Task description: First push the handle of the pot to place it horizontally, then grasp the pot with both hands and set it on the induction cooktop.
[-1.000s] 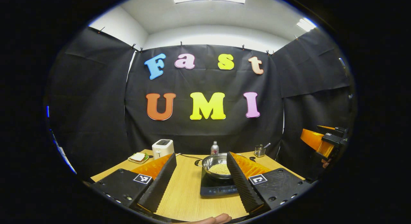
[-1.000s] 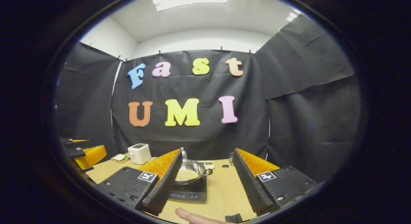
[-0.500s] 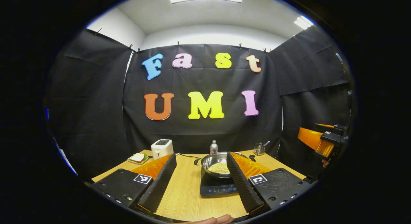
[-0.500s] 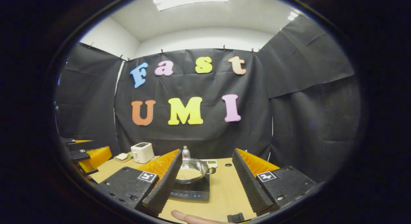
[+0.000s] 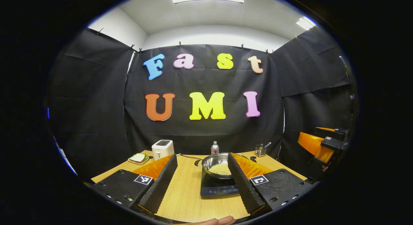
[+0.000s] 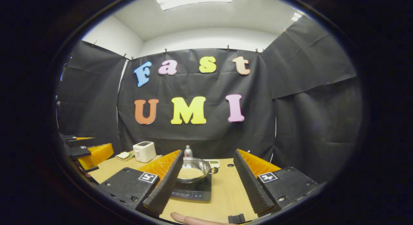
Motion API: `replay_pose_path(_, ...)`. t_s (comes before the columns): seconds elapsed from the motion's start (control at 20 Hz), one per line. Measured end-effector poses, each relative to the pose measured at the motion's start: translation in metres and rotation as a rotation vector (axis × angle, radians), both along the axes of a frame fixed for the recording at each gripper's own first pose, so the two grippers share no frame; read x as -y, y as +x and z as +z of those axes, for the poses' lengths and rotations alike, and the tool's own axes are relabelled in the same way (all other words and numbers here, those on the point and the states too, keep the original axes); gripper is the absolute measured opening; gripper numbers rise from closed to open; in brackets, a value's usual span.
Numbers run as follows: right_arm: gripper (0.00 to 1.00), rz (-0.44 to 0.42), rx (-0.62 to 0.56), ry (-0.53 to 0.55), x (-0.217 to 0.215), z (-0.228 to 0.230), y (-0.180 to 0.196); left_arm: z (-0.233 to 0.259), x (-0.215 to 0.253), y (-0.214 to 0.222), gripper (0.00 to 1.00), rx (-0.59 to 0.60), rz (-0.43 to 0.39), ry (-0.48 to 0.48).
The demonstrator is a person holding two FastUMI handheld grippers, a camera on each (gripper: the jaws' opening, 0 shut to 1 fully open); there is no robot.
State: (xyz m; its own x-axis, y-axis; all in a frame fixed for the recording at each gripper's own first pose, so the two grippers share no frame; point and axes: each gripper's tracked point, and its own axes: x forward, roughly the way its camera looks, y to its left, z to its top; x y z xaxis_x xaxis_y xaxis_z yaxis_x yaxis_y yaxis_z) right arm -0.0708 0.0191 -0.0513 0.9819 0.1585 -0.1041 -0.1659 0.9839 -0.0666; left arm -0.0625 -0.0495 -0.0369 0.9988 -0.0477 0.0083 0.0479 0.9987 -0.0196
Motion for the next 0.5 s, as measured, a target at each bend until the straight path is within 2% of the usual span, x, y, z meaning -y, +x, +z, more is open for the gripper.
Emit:
replay_pose_path(0.05, 0.98, -0.002, 0.0, 0.002, 0.0005, -0.0004, 0.0009, 0.0002, 0.0004, -0.0002, 0.94, 0.001, 0.0, 0.0)
replay_pose_path(0.5, 0.96, -0.002, -0.02, 0.01, 0.0026, -0.0093, 0.0025, -0.0032, 0.0035, -0.0035, 0.94, 0.005, 0.005, 0.009)
